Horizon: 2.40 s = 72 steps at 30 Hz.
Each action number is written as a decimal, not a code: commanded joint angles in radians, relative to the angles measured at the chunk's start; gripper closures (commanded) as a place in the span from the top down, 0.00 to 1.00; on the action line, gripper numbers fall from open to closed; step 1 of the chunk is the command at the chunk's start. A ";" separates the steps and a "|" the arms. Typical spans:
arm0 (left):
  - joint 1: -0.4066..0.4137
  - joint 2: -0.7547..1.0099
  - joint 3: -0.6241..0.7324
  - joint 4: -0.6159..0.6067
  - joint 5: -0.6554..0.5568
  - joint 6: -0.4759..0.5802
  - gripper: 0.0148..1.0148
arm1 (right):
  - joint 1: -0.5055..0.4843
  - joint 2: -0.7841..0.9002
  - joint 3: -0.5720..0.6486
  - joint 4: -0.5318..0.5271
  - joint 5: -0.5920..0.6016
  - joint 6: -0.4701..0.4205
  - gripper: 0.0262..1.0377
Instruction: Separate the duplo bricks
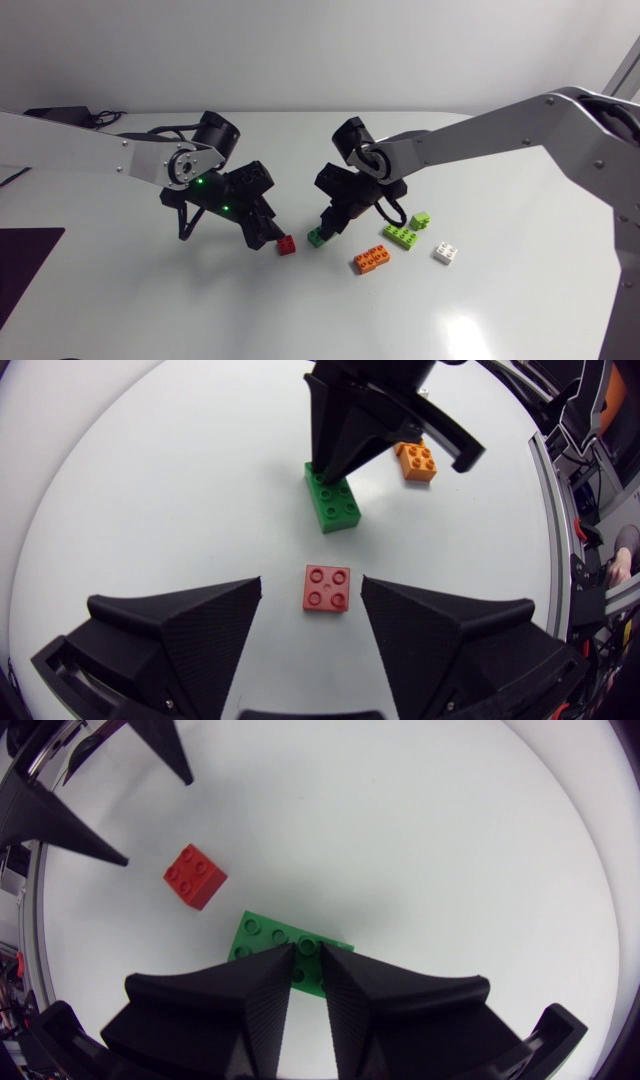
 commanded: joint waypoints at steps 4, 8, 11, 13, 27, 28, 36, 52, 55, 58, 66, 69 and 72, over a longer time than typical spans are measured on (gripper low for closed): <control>-0.003 -0.039 -0.043 -0.012 0.012 -0.015 0.73 | -0.039 0.083 0.067 -0.048 0.010 -0.025 0.23; -0.004 -0.045 -0.045 -0.012 0.015 -0.019 0.73 | -0.038 0.064 0.067 -0.057 0.007 -0.028 0.22; -0.012 -0.053 -0.039 -0.012 0.015 -0.028 0.73 | -0.030 0.006 0.040 -0.055 0.007 -0.028 0.22; -0.015 -0.056 -0.036 -0.012 0.016 -0.031 0.73 | -0.027 -0.034 0.037 -0.061 0.007 -0.028 0.22; -0.039 -0.120 -0.046 -0.033 0.024 -0.053 0.76 | -0.131 -0.267 -0.080 -0.113 0.002 -0.058 0.23; -0.042 -0.120 -0.049 -0.033 0.024 -0.053 0.76 | -0.151 -0.276 -0.112 -0.103 -0.005 -0.065 0.23; -0.070 -0.126 -0.056 -0.033 0.025 -0.065 0.76 | -0.226 -0.318 -0.310 -0.015 -0.022 -0.104 0.23; -0.098 -0.131 -0.051 -0.033 0.025 -0.082 0.76 | -0.318 -0.264 -0.384 0.049 -0.047 -0.160 0.23; -0.102 -0.128 -0.046 -0.033 0.025 -0.087 0.76 | -0.332 -0.253 -0.388 0.049 -0.051 -0.173 0.23; -0.105 -0.122 -0.042 -0.033 0.025 -0.090 0.76 | -0.346 -0.241 -0.391 0.061 -0.053 -0.182 0.22; -0.113 -0.117 -0.034 -0.035 0.024 -0.099 0.76 | -0.404 -0.177 -0.365 0.084 -0.059 -0.211 0.22; -0.115 -0.117 -0.036 -0.035 0.024 -0.099 0.76 | -0.427 -0.161 -0.341 0.081 -0.061 -0.220 0.23; -0.115 -0.122 -0.036 -0.036 0.024 -0.101 0.76 | -0.426 -0.184 -0.338 0.064 -0.077 -0.222 0.23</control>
